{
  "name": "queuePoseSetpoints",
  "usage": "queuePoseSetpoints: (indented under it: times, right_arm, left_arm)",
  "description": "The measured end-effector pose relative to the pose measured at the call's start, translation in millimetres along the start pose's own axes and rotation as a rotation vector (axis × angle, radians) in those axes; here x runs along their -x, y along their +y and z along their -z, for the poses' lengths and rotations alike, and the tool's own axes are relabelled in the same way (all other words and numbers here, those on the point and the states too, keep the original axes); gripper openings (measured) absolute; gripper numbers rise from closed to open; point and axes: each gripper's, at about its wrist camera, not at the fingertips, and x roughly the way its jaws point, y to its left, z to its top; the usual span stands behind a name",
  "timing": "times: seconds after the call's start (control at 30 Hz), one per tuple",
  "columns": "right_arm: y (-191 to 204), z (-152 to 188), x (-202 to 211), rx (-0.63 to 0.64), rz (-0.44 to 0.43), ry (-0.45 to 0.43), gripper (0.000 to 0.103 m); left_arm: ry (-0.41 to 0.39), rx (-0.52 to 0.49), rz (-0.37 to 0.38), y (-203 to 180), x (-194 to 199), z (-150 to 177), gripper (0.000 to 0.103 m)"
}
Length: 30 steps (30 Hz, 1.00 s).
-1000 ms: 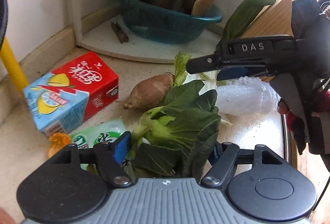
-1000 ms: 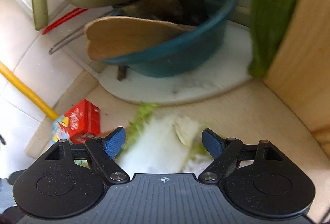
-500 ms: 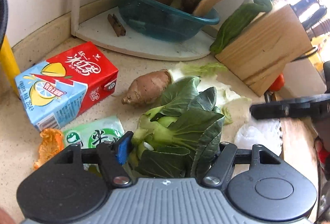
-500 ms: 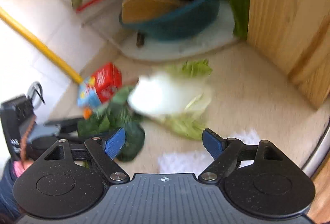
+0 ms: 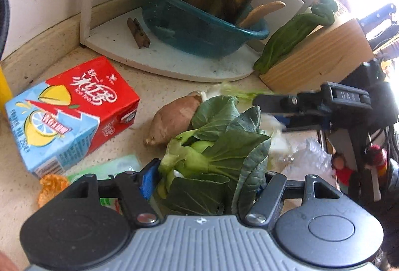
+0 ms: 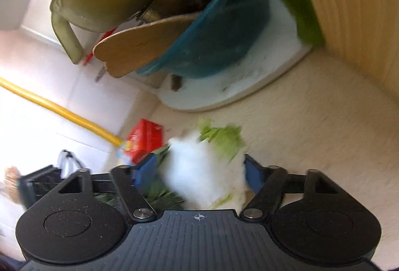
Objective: Collect trash
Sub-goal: 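Close the left gripper on the bok choy while the right gripper grasps the cabbage leaf, then carry the bok choy and cabbage leaf down to the black trash bin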
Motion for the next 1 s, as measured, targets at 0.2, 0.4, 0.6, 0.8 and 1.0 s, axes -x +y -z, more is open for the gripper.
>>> queuePoseSetpoints:
  times: [0.2, 0.4, 0.6, 0.8, 1.0]
  right_arm:
    - [6, 9, -17, -0.036, 0.037, 0.041, 0.035]
    - [25, 12, -26, 0.010, 0.073, -0.005, 0.024]
    - [26, 31, 4, -0.061, 0.025, -0.059, 0.023]
    - [16, 53, 32, -0.191, -0.068, -0.145, 0.023]
    - [28, 73, 65, -0.229, -0.152, -0.240, 0.023]
  left_arm:
    - [-0.007, -0.060, 0.006, -4, -9, -6, 0.065]
    - [-0.020, -0.084, -0.029, -13, -15, -10, 0.063]
    - [-0.032, -0.071, 0.035, -20, 1, 1, 0.062]
    - [-0.065, -0.045, 0.093, -29, 22, 2, 0.062]
    - [-0.122, -0.053, 0.141, -46, 50, 6, 0.062]
